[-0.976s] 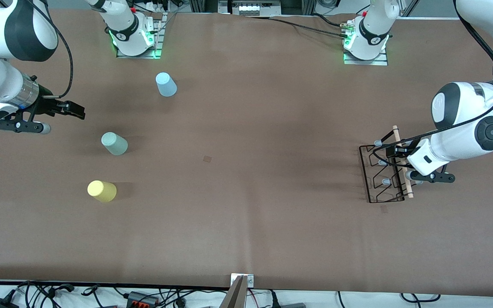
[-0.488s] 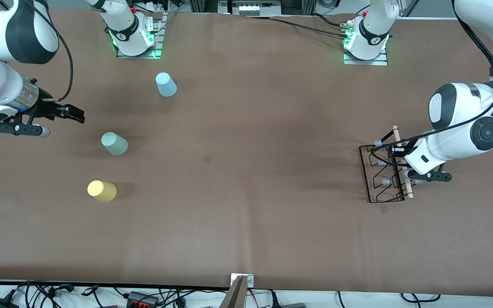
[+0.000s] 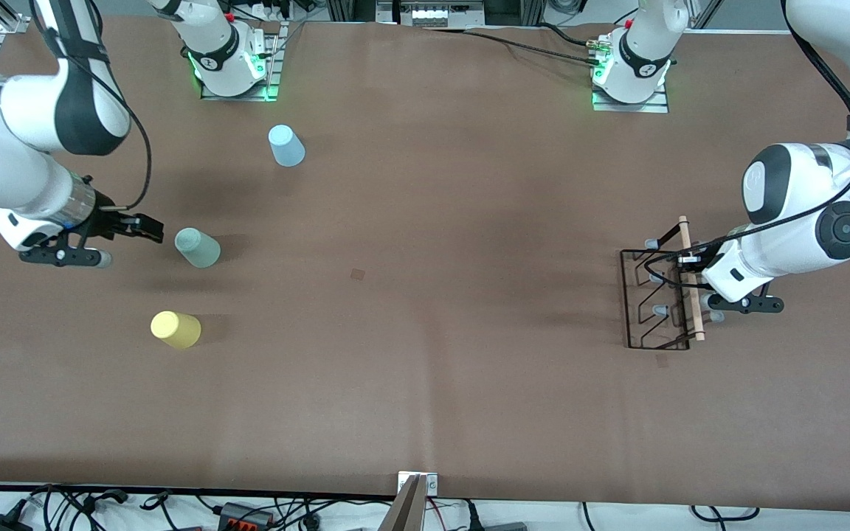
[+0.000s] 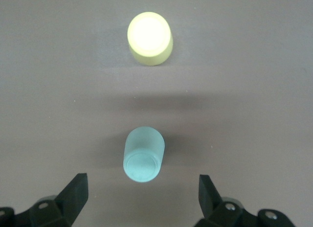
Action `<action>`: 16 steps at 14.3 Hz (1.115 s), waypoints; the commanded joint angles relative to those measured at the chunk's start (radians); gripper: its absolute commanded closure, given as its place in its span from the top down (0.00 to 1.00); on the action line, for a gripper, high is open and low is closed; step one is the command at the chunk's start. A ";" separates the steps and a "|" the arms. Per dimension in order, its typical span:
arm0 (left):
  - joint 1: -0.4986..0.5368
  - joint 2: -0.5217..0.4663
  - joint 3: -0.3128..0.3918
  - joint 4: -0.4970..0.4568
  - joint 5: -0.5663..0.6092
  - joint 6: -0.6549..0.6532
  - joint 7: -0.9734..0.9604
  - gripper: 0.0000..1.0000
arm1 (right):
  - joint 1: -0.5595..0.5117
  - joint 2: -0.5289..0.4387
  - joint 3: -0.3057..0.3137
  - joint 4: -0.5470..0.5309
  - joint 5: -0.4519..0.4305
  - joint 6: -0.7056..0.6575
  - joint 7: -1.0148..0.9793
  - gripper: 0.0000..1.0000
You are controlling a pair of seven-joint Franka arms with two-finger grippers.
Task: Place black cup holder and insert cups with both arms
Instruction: 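Grasp the rack handle with the left gripper and carry it to the table middle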
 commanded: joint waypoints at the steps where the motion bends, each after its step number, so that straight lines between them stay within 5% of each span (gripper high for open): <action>1: 0.002 -0.015 -0.004 0.003 0.017 0.000 -0.006 0.01 | -0.001 -0.012 0.003 -0.101 -0.002 0.126 -0.062 1.00; 4: 0.001 -0.023 -0.014 0.096 0.017 -0.075 -0.008 0.01 | 0.001 -0.012 0.005 -0.212 -0.003 0.277 -0.062 1.00; 7: -0.024 -0.021 -0.042 0.236 0.016 -0.236 -0.009 0.01 | 0.003 -0.008 0.006 -0.241 -0.002 0.290 -0.059 1.00; 13: -0.076 0.002 -0.281 0.275 0.005 -0.244 -0.153 0.01 | 0.001 0.041 0.006 -0.253 -0.002 0.340 -0.059 1.00; 16: -0.214 0.095 -0.303 0.345 0.005 -0.241 -0.242 0.01 | 0.003 0.072 0.006 -0.252 0.001 0.377 -0.052 1.00</action>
